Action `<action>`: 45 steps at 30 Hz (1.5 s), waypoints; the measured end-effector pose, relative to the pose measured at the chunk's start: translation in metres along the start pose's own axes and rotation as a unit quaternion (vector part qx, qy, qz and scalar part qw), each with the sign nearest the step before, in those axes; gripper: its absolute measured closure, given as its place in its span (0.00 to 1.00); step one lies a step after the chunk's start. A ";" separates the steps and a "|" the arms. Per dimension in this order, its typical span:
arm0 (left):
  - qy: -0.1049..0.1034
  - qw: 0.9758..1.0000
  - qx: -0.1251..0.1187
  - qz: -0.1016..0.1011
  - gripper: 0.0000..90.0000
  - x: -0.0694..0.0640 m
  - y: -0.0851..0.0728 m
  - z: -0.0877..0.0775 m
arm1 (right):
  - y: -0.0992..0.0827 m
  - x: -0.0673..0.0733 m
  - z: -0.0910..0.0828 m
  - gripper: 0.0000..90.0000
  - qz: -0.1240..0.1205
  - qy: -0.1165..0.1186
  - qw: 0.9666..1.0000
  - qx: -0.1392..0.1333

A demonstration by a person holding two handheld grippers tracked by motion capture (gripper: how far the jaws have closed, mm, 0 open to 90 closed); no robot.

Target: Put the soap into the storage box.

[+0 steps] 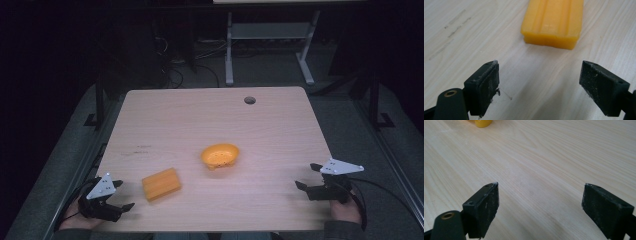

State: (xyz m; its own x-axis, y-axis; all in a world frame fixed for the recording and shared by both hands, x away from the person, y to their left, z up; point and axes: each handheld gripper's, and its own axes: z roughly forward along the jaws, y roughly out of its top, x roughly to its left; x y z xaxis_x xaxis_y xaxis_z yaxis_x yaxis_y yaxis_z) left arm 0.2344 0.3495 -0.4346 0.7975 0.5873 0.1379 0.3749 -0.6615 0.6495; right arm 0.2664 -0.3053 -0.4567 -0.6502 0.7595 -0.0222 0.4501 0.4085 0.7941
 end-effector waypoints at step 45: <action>-0.025 0.998 0.019 0.046 0.18 -0.009 0.048 0.017 | -0.001 -0.001 0.001 0.15 -0.003 -0.001 1.000 0.001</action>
State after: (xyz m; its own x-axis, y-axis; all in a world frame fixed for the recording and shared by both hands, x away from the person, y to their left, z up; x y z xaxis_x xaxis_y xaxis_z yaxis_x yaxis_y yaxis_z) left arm 0.2533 0.3044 -0.4175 0.8517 0.4995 0.1582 0.3151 -0.7295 0.6070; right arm 0.2674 -0.3057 -0.4581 -0.6512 0.7584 -0.0275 0.4484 0.4139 0.7922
